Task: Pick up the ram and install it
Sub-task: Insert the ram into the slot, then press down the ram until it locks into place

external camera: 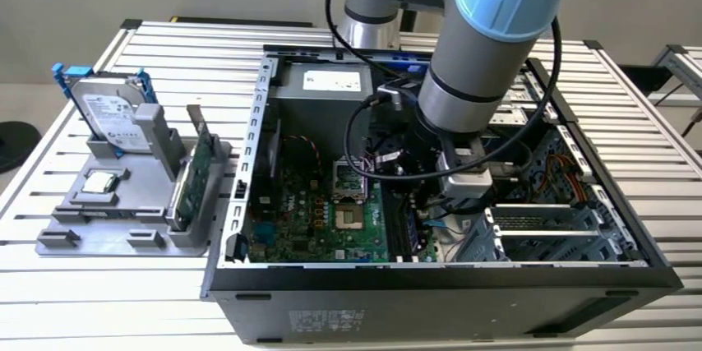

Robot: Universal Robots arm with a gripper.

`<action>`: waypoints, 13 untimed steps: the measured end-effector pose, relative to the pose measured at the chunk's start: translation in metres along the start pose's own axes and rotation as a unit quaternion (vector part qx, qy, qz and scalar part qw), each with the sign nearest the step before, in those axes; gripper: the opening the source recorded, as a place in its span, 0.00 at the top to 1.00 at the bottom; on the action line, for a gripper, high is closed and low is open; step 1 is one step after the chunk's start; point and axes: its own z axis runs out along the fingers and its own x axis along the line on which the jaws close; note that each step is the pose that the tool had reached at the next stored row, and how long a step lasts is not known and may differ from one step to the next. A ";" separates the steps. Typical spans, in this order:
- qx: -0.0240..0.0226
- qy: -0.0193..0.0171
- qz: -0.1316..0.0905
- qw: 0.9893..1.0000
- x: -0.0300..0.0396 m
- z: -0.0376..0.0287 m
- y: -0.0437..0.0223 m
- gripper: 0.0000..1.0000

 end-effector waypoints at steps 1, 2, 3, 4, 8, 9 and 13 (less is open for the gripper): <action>0.000 0.000 0.000 1.000 -0.0002 -0.0044 0.0000 0.00; 0.000 0.000 0.000 1.000 -0.0004 -0.0089 -0.0001 0.00; 0.000 0.000 0.000 1.000 -0.0005 -0.0119 -0.0001 0.00; 0.000 0.000 0.000 1.000 -0.0006 -0.0131 -0.0001 0.00; 0.000 0.000 0.000 1.000 -0.0010 -0.0240 -0.0002 0.00; 0.000 0.000 0.000 1.000 -0.0011 -0.0248 -0.0002 0.00; 0.000 0.000 0.000 1.000 -0.0011 -0.0254 -0.0002 0.00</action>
